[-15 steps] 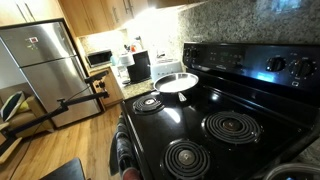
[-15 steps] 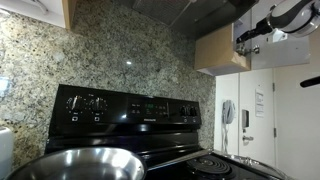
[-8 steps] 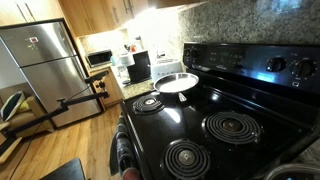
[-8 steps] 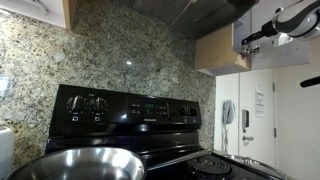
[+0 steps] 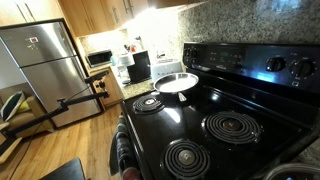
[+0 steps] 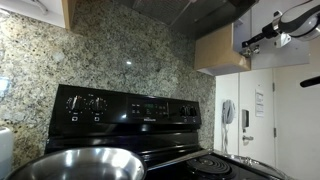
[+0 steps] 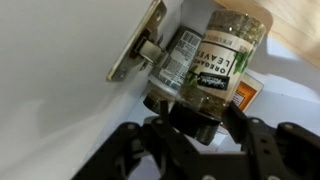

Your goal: Take the object from the top unit and put it on the stove

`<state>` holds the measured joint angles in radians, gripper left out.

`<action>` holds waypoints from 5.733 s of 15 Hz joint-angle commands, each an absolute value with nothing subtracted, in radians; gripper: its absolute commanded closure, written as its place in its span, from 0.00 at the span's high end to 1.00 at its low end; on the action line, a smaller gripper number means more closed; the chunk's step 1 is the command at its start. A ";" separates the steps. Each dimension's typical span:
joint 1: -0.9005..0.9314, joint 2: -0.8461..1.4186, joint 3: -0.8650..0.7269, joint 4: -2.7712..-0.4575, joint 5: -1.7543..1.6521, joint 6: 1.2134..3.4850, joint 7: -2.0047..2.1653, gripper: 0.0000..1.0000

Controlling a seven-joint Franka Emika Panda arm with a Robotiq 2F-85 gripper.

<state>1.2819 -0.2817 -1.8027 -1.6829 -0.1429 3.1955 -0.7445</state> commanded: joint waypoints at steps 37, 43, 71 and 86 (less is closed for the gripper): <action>0.364 -0.357 -0.865 -2.056 -0.214 3.473 -0.780 0.32; 0.217 -0.447 -0.697 -2.162 -0.214 3.458 -0.783 0.32; 0.542 -0.581 -0.816 -2.356 -0.253 3.425 -0.756 0.32; 0.617 -0.580 -0.734 -2.496 -0.286 3.377 -0.775 0.32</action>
